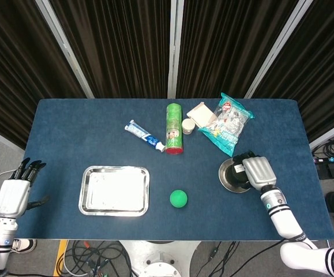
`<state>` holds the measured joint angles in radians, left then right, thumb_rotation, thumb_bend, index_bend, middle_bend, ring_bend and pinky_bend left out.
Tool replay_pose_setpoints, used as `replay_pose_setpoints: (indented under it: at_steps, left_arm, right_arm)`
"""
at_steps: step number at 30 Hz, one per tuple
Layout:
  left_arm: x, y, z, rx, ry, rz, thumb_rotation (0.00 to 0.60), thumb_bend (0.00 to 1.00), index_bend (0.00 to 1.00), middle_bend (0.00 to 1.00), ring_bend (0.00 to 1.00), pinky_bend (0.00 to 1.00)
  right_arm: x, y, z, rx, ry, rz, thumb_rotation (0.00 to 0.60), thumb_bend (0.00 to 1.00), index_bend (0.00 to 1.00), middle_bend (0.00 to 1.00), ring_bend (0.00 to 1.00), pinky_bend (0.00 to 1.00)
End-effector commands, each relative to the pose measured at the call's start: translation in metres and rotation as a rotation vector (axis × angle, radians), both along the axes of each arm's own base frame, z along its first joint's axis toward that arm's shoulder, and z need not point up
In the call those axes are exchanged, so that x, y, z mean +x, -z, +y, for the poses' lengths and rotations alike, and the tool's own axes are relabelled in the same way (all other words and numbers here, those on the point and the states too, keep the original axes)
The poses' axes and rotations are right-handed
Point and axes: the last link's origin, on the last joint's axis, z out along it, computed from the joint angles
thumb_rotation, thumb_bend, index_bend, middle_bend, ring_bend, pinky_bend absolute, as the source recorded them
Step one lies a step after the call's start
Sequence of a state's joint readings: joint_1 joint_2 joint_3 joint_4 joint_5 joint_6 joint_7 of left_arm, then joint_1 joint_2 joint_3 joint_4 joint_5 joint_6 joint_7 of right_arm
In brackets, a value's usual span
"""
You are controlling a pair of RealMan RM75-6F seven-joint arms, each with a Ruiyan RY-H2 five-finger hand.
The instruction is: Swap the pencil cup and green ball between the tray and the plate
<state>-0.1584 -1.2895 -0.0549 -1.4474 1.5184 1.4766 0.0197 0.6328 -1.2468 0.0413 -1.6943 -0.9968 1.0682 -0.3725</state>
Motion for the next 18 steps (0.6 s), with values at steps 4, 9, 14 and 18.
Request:
replay_pose_setpoints:
  at_steps: [4,9,14,18]
  left_arm:
    - [0.001,0.0,0.001,0.0,0.001,0.002,0.6,0.09,0.17,0.13,0.04,0.26]
    - [0.007,-0.001,0.0,-0.007,0.021,0.002,0.6,0.09,0.17,0.13,0.05,0.26]
    - [0.029,0.006,0.0,-0.078,0.087,-0.032,0.6,0.09,0.17,0.13,0.05,0.26]
    - [0.06,0.024,0.007,-0.174,0.18,-0.035,0.6,0.09,0.17,0.13,0.05,0.26]
  right_arm:
    - [0.002,-0.008,0.003,0.0,-0.012,-0.043,0.6,0.0,0.01,0.08,0.0,0.12]
    - [0.006,-0.021,0.011,-0.022,-0.028,-0.078,0.6,0.0,0.0,0.05,0.0,0.1]
    - [0.009,-0.064,0.034,-0.171,-0.075,-0.162,0.6,0.0,0.0,0.05,0.0,0.1]
    - [-0.001,-0.099,0.054,-0.302,-0.08,-0.202,0.6,0.0,0.0,0.05,0.0,0.06]
